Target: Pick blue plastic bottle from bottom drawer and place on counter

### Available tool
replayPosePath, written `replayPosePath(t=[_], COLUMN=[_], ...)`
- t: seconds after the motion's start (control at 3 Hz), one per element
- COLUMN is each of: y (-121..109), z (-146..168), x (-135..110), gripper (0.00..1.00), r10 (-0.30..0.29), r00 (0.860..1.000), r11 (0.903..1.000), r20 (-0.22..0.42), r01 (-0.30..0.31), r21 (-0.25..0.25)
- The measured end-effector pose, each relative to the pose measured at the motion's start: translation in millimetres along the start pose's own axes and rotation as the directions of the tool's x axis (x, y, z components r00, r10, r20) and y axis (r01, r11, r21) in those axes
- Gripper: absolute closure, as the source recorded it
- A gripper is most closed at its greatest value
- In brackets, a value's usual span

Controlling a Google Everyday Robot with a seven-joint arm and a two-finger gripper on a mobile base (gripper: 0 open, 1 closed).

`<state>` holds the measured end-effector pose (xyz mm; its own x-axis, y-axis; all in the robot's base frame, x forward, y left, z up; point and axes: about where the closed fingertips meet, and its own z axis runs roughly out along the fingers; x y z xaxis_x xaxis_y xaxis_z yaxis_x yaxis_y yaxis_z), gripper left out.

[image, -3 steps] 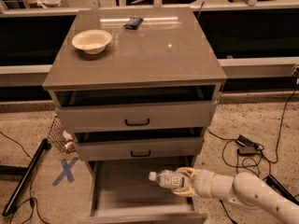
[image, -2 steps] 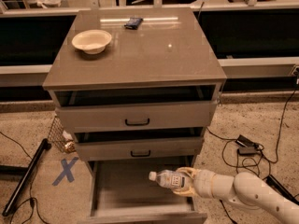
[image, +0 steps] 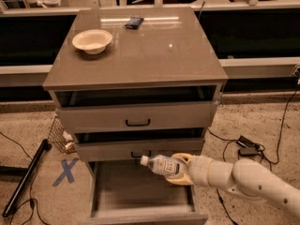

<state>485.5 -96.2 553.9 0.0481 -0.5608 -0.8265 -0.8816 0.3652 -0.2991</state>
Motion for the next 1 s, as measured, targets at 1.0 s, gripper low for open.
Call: replayPosePath(t=[1.0], y=[-53], z=[-26], x=[-115], gripper=[1.0], r10=[0.034], r00=[0.998], r11=[0.9988], r20=[0.043], r01=[-0.032], r21=[-0.036])
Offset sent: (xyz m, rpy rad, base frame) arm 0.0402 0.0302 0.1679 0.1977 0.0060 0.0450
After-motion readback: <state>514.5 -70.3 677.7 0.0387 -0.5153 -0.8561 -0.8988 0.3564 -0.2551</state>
